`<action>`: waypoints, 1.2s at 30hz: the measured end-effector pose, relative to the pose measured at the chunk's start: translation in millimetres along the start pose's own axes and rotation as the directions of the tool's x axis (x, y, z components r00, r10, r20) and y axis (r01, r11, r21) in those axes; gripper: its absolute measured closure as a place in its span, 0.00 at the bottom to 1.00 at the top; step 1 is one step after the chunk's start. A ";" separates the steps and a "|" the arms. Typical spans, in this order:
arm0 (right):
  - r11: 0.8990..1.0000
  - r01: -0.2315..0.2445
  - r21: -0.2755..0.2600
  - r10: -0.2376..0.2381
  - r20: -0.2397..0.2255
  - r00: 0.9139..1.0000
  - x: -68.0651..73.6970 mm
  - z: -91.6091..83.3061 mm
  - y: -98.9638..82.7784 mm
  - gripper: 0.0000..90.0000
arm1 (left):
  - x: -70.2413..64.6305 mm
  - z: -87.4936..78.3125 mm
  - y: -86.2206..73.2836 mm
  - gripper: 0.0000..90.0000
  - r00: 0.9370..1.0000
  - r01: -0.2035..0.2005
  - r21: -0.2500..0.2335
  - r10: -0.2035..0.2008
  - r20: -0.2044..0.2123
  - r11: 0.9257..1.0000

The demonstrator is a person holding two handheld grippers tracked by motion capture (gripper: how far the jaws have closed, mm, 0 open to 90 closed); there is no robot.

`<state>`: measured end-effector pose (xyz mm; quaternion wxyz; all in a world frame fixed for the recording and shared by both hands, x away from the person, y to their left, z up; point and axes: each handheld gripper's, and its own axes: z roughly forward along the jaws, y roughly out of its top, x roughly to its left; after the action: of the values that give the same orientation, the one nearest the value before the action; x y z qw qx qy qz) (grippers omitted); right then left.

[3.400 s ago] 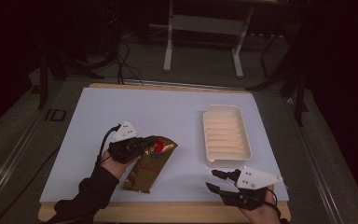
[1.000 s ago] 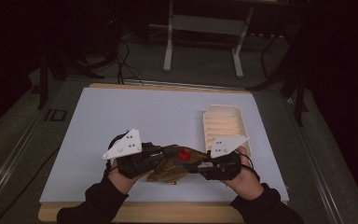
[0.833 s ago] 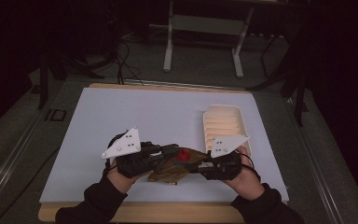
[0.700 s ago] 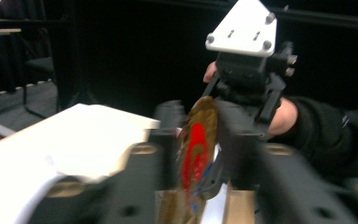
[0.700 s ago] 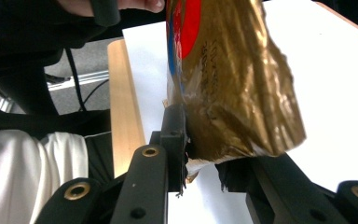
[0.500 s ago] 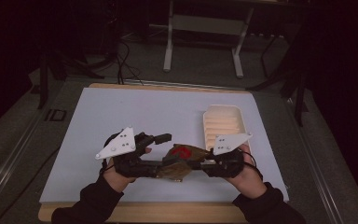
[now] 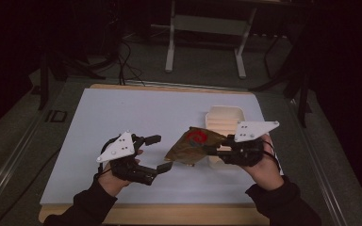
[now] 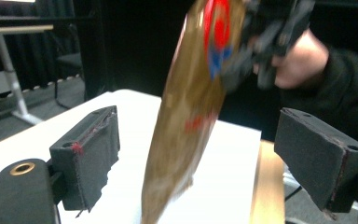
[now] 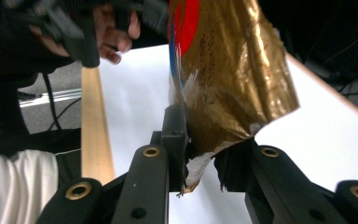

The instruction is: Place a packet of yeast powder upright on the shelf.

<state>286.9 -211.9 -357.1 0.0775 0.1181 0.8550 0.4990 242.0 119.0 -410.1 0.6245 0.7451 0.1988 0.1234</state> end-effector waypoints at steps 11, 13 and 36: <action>0.999 0.037 -0.036 -0.033 0.114 0.993 -26.7 -21.2 8.8 0.84 | 12.8 -10.9 -36.8 0.14 0.992 -0.019 0.074 0.028 -0.124 0.997; 0.999 0.035 -0.038 -0.030 0.128 0.991 -32.1 -24.7 8.2 0.84 | 16.1 -13.2 -43.4 0.14 0.993 0.004 0.071 0.005 -0.121 0.997; 1.000 0.013 -0.002 -0.012 0.277 0.961 -96.1 -51.6 -19.2 0.85 | 29.0 -15.3 -87.9 0.14 0.992 0.060 0.088 -0.049 -0.116 0.994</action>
<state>363.9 -291.0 -347.1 0.1997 0.1813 0.8355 0.4787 248.8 157.9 -495.2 0.5805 0.7591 0.2597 0.1392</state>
